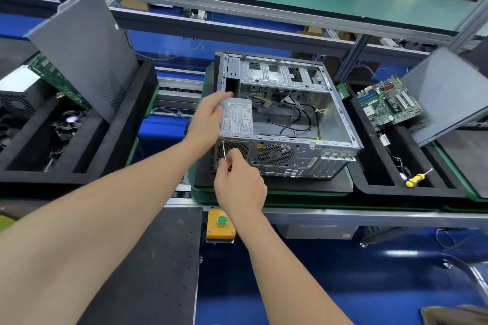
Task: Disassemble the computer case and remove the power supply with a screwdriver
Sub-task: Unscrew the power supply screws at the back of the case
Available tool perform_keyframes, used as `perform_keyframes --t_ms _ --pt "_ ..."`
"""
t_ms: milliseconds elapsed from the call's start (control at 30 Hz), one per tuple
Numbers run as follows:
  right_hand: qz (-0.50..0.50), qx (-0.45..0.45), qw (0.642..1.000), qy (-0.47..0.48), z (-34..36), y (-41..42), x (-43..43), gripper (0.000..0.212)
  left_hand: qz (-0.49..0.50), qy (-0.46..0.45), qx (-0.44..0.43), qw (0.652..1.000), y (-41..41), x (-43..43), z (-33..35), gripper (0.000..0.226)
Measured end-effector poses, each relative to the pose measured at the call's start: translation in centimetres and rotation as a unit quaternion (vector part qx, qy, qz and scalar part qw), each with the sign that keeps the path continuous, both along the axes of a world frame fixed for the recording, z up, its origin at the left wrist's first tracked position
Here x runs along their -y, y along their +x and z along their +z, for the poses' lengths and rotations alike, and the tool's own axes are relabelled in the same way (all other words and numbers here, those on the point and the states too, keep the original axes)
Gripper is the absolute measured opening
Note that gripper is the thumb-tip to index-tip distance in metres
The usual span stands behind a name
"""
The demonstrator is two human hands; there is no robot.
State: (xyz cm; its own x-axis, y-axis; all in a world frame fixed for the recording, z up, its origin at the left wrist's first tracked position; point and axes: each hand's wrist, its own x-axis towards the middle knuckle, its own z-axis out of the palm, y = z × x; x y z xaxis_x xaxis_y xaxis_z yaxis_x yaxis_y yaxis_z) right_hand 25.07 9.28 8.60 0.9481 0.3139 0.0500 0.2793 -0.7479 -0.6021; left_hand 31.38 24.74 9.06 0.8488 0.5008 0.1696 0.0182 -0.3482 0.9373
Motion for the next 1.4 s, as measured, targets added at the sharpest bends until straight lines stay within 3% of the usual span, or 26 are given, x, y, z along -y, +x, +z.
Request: perform_keyframes --t_ms 67,133,267,500,600,800,867,967,1000,1033,1100,1167,1300,1400 --pt "0.016 -0.037 0.999 0.029 0.3 0.3 0.2 0.019 0.172 -0.136 0.024 0.975 -2.0 0.5 -0.5 0.031" --pt "0.024 -0.080 0.994 0.069 0.5 0.6 0.3 0.020 0.238 -0.260 -0.030 0.935 -4.2 0.5 -0.9 0.014" --pt "0.022 -0.129 0.986 0.108 0.9 0.9 0.1 0.023 0.112 -0.360 -0.150 0.914 -6.7 1.5 -1.0 0.025" --pt "-0.003 -0.195 0.970 0.146 1.2 1.2 0.1 0.028 0.012 -0.446 -0.197 0.873 -7.4 2.8 -0.4 0.029" --pt "-0.015 -0.264 0.945 0.191 1.6 1.4 0.4 0.034 -0.010 -0.474 -0.184 0.861 -6.9 3.8 0.2 0.026" --pt "-0.065 -0.499 0.767 0.399 2.1 1.3 0.9 0.024 0.039 -0.469 -0.173 0.865 -6.6 4.9 1.3 0.022" --pt "-0.043 -0.584 0.656 0.475 1.9 1.1 1.5 0.023 0.045 -0.480 -0.170 0.860 -6.7 5.0 1.4 0.021" --pt "-0.020 -0.696 0.426 0.578 1.4 0.8 2.5 0.025 0.043 -0.511 -0.164 0.843 -6.8 4.9 1.5 0.020" --pt "-0.010 -0.708 0.385 0.592 1.3 0.7 2.6 0.029 0.043 -0.512 -0.163 0.842 -6.8 4.9 1.4 0.020" --pt "-0.003 -0.706 0.376 0.600 1.2 0.7 2.5 0.031 0.041 -0.510 -0.163 0.843 -6.8 4.9 1.4 0.020" --pt "-0.002 -0.684 0.422 0.594 1.3 0.8 2.1 0.030 0.037 -0.509 -0.166 0.843 -6.9 4.8 1.4 0.019" --pt "-0.011 -0.652 0.502 0.568 1.3 0.9 1.7 0.025 0.028 -0.505 -0.176 0.845 -7.0 4.5 1.5 0.020" --pt "-0.011 -0.544 0.697 0.467 0.9 0.6 0.9 0.018 0.012 -0.497 -0.180 0.849 -7.2 4.1 1.5 0.019" --pt "0.020 -0.391 0.868 0.305 1.2 0.6 0.9 0.026 0.014 -0.473 -0.184 0.861 -7.4 4.2 1.8 0.022"
